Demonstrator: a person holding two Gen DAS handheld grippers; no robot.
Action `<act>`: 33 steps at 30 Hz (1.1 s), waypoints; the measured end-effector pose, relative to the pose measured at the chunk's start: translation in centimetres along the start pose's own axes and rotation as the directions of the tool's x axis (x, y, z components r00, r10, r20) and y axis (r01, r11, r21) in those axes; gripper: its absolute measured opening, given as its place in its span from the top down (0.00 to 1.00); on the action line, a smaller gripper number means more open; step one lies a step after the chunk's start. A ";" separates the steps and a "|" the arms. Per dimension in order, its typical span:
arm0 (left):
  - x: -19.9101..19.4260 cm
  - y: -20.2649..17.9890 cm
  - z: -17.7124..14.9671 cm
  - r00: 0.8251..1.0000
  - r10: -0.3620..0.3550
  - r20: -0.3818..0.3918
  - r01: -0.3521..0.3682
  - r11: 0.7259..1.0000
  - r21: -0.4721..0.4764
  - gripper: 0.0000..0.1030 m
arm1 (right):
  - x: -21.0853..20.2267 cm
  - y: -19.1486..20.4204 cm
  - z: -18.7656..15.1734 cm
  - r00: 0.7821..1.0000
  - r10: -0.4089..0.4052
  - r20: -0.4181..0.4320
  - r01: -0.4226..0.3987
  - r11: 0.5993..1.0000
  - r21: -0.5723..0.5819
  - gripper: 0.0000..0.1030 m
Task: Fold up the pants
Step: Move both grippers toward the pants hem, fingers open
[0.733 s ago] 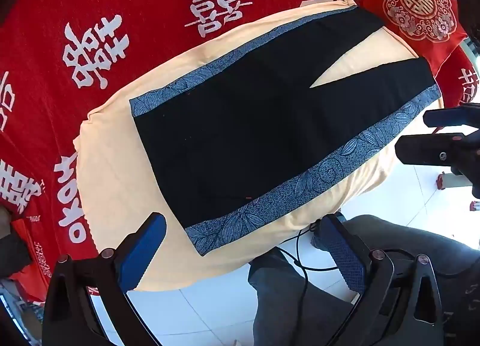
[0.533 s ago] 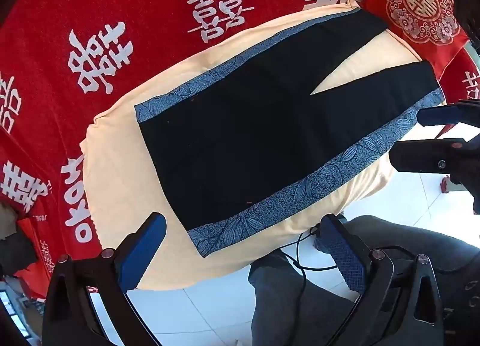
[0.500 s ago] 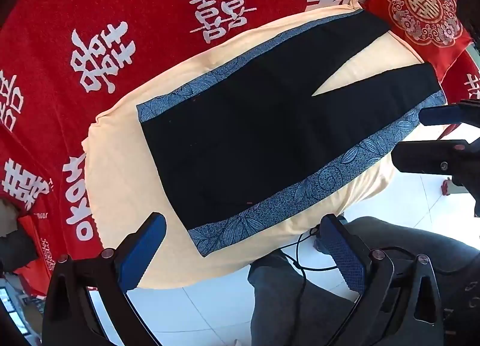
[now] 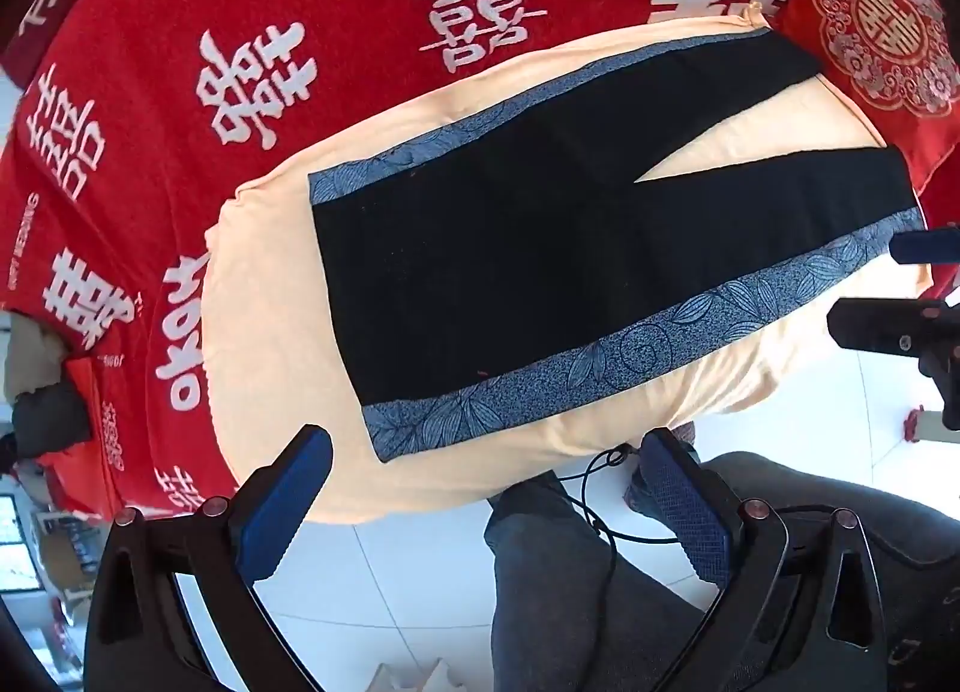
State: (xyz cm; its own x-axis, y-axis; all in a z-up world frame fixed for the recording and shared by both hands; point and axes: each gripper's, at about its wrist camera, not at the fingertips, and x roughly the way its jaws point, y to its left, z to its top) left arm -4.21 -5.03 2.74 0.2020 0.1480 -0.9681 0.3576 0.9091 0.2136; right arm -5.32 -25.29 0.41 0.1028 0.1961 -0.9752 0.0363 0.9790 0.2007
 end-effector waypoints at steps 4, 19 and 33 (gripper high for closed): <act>-0.3 0.5 -0.8 1.000 0.007 -0.005 -0.007 0.999 -0.053 0.00 | 0.3 0.0 1.3 1.000 0.002 -0.031 -0.003 1.000 -0.016 0.00; 1.2 4.5 -1.2 0.997 0.050 0.064 -0.046 0.997 -0.064 0.00 | -0.7 2.3 4.4 0.999 -0.040 -0.007 0.041 0.998 0.048 0.00; 2.5 7.1 -2.8 0.996 0.079 0.049 -0.076 0.996 -0.051 0.00 | 0.1 5.3 2.9 0.994 -0.110 -0.018 0.111 0.993 0.031 0.00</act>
State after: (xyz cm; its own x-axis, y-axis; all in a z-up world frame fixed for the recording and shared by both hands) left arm -3.68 2.86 1.49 0.2738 0.2001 -0.9408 0.2942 0.9138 0.2799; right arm -2.19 -20.25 1.63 0.0799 0.0882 -0.9929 0.0778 0.9925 0.0944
